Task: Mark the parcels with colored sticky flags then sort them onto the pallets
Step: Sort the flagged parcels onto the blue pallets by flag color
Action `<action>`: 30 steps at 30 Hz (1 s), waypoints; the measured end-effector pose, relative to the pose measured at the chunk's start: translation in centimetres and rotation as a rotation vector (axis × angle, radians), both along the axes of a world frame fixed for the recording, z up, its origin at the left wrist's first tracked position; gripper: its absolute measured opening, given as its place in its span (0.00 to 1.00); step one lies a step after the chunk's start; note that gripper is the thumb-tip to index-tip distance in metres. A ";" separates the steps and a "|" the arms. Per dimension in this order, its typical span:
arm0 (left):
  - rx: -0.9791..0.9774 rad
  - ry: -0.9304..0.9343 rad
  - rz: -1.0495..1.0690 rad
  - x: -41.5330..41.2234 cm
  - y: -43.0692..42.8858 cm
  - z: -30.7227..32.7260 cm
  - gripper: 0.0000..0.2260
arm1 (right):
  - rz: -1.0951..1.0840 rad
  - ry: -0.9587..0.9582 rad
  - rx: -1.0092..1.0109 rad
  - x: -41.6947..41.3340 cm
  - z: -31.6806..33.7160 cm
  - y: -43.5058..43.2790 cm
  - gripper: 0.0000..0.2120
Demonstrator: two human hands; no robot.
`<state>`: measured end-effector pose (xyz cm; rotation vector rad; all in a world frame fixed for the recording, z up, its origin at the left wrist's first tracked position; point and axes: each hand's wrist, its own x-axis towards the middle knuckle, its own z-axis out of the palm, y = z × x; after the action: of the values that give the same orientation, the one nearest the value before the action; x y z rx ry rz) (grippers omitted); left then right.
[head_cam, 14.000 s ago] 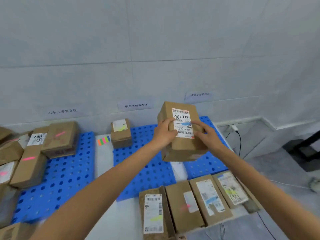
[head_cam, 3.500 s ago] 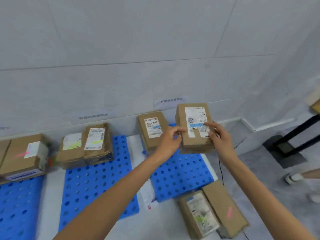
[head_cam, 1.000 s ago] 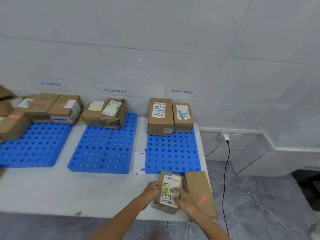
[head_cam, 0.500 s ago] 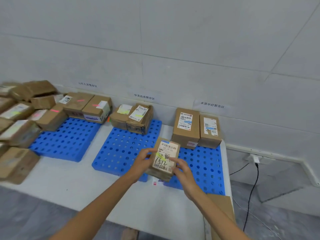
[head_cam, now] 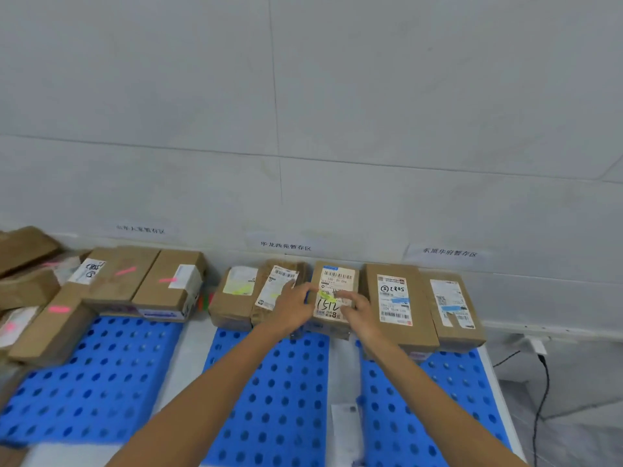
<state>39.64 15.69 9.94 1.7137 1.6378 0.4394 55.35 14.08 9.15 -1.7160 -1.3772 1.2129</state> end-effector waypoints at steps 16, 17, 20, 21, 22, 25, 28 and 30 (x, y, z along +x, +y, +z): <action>-0.049 0.691 -0.183 -4.2 1.7 -9.2 0.26 | 0.403 -0.621 -0.063 -1.5 -7.0 3.5 0.42; -0.049 0.680 -0.174 -4.1 1.6 -8.9 0.26 | 0.413 -0.659 -0.057 -1.4 -6.4 3.6 0.40; 0.008 0.628 -0.113 -3.5 0.6 -7.4 0.26 | 0.442 -0.680 0.046 -0.9 -4.4 3.5 0.32; 0.041 0.590 -0.091 -3.1 -0.1 -6.8 0.25 | 0.436 -0.621 0.109 -0.6 -3.5 3.0 0.28; 0.078 0.523 -0.073 -2.3 -1.0 -6.2 0.24 | 0.415 -0.554 0.184 -0.3 -2.5 2.0 0.24; 0.206 0.320 -0.089 1.0 -4.6 -4.5 0.21 | 0.314 -0.431 0.334 2.5 0.1 -1.8 0.17; 0.317 0.184 -0.200 5.5 -8.9 -3.0 0.19 | 0.271 -0.405 0.336 7.2 0.7 -6.7 0.14; 0.332 0.075 -0.276 8.9 -12.0 -2.7 0.17 | 0.225 -0.378 0.301 10.8 0.5 -10.4 0.13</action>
<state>48.51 3.73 7.24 2.1907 1.4065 0.5393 66.15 3.72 9.66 -1.6593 -1.9127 0.7597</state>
